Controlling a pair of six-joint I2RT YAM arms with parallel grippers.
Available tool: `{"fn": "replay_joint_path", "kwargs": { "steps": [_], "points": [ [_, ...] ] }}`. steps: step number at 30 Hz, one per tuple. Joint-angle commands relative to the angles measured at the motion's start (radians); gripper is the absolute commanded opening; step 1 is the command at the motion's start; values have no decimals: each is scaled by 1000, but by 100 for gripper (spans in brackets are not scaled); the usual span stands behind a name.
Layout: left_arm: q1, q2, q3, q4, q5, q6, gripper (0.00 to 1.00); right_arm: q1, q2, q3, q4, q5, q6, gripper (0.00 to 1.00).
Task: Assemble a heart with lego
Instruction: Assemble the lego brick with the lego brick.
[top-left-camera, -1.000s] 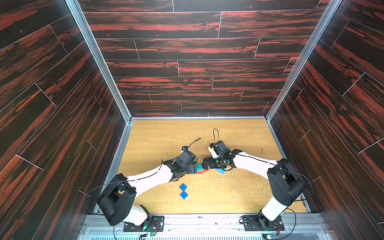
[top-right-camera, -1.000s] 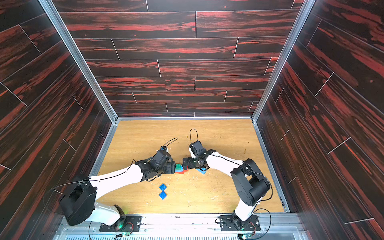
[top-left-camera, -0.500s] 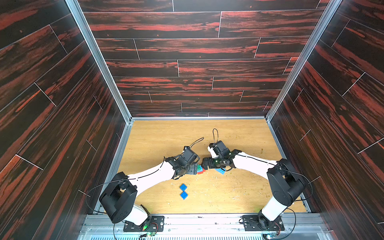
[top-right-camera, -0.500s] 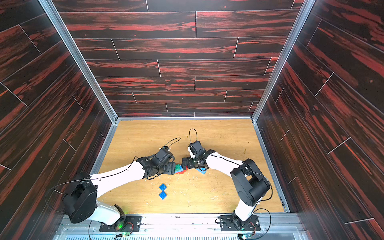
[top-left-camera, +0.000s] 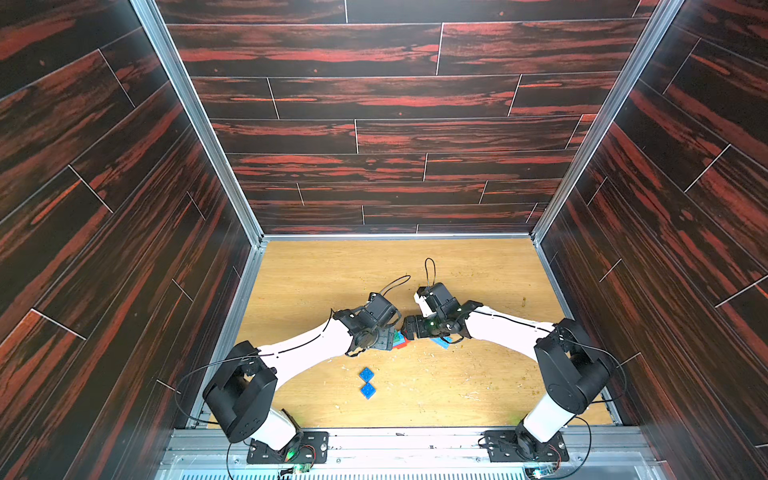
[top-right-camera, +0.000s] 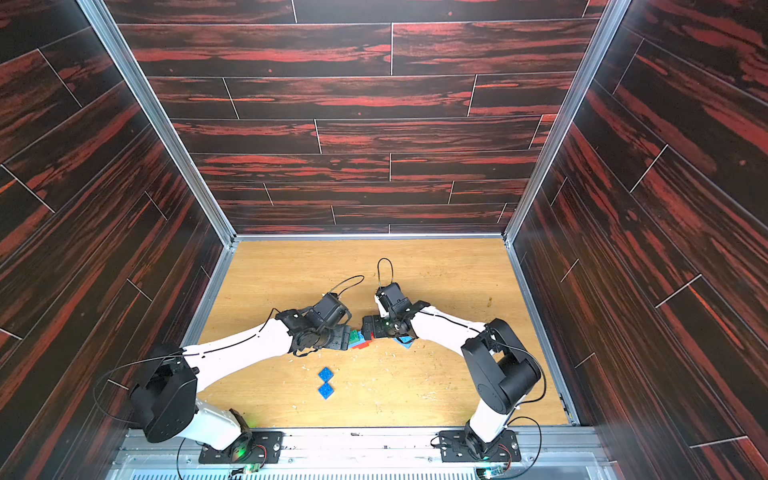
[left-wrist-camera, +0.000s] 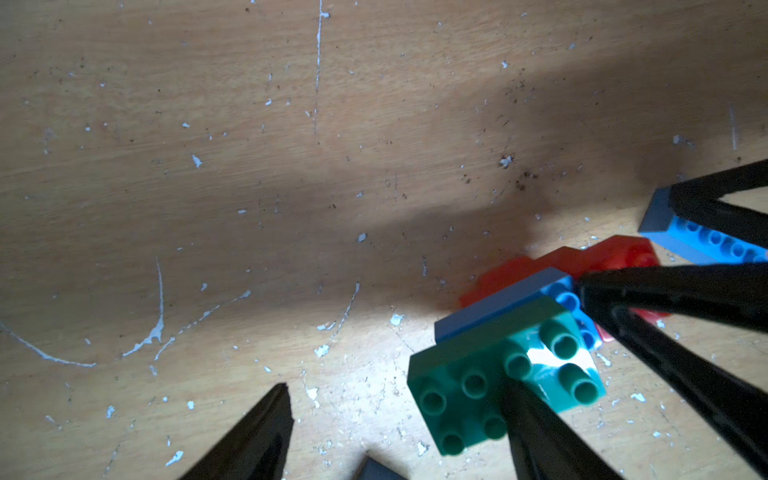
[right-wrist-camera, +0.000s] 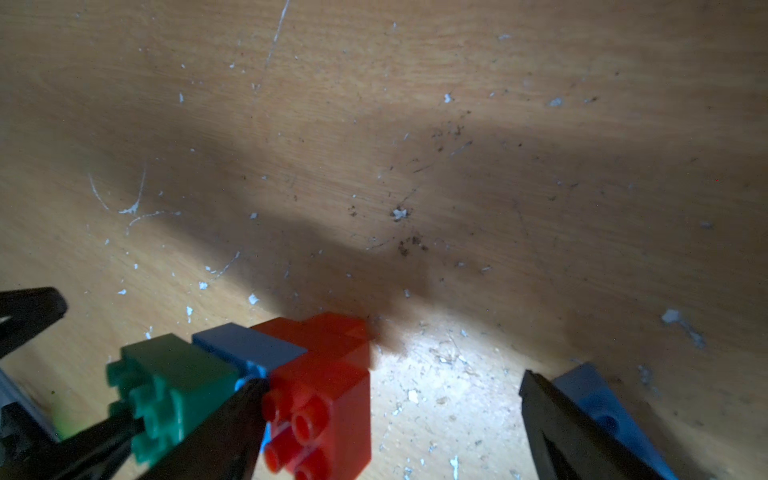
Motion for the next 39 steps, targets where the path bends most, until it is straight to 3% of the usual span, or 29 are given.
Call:
{"fn": "replay_joint_path", "kwargs": {
  "steps": [1, 14, 23, 39],
  "points": [
    [-15, 51, 15, -70, 60, 34, 84, 6, 5, -39, -49, 25, 8, 98],
    [-16, 28, 38, -44, 59, 21, 84, 7, -12, -54, -41, 30, 21, 98],
    [-12, 77, 90, -111, -34, -1, 85, 7, -15, -53, -36, 19, 18, 98],
    [-9, 66, 86, -151, -83, -123, 86, 7, -7, -58, -18, 17, 28, 98]
  ]
}}
